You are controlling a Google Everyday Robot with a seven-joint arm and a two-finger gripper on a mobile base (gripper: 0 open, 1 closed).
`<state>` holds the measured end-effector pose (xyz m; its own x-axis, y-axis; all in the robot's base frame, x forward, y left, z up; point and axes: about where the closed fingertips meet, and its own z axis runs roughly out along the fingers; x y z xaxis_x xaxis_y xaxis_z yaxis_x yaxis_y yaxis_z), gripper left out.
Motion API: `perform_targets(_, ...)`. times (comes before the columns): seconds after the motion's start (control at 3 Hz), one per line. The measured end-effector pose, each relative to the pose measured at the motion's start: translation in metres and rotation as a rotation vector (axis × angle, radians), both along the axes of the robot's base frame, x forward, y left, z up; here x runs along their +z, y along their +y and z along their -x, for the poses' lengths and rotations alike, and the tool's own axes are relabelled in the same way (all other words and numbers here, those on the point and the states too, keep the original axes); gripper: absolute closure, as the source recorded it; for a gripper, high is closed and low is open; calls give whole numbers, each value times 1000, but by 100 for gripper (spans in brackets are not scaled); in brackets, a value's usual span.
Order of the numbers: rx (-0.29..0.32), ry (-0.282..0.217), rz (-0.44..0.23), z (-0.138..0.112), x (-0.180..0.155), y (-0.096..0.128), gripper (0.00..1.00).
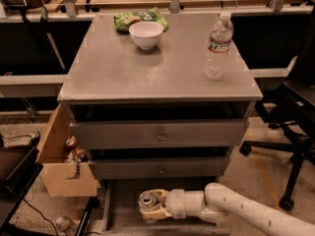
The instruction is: Place 7up can into bottom drawer
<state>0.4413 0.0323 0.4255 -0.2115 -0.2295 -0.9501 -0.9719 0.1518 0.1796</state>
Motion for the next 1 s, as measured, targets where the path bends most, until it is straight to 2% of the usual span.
perform_targets(0.33,25,26,-26,-11,-27,13,100)
perform_targets(0.67,161,75,-62,-5,-97,49,100)
perform_targets(1.0,307,108,-96,6,-150,79,100)
